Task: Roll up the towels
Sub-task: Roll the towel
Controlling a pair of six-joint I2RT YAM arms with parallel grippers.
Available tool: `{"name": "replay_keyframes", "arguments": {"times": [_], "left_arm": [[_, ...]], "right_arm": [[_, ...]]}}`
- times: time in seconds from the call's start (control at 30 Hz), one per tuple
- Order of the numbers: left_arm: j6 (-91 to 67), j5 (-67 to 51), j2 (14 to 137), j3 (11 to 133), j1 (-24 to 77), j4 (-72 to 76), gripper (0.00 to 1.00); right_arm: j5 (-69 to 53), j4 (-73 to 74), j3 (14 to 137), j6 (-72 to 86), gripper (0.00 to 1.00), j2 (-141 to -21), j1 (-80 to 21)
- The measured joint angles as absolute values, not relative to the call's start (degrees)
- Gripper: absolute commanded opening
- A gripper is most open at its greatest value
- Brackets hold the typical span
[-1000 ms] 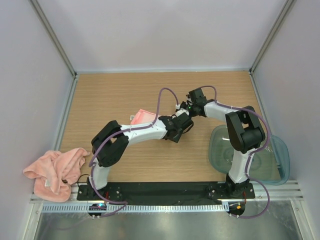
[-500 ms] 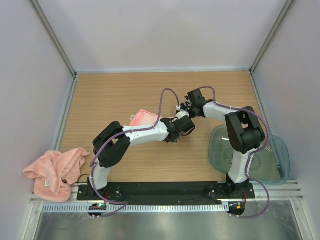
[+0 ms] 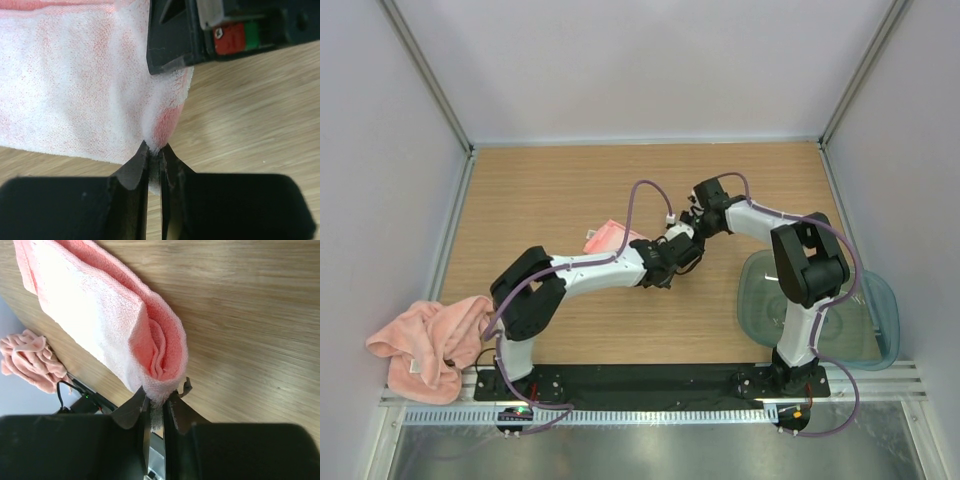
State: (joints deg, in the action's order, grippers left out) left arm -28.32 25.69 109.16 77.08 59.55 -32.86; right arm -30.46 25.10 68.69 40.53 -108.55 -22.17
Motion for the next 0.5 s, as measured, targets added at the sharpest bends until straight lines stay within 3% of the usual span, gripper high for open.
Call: {"name": "replay_keyframes", "arguments": {"times": [0.27, 0.5], "left_arm": [[-29.1, 22.2, 106.7, 74.8, 59.1, -32.0, 0.0], [-29.6, 18.7, 106.0, 73.6, 58.3, -32.2, 0.0]], "right_arm": [[-25.3, 31.4, 74.1, 35.2, 0.4, -108.6, -19.9], [-21.0, 34.8, 76.8, 31.7, 0.34, -109.2, -18.0]]}}
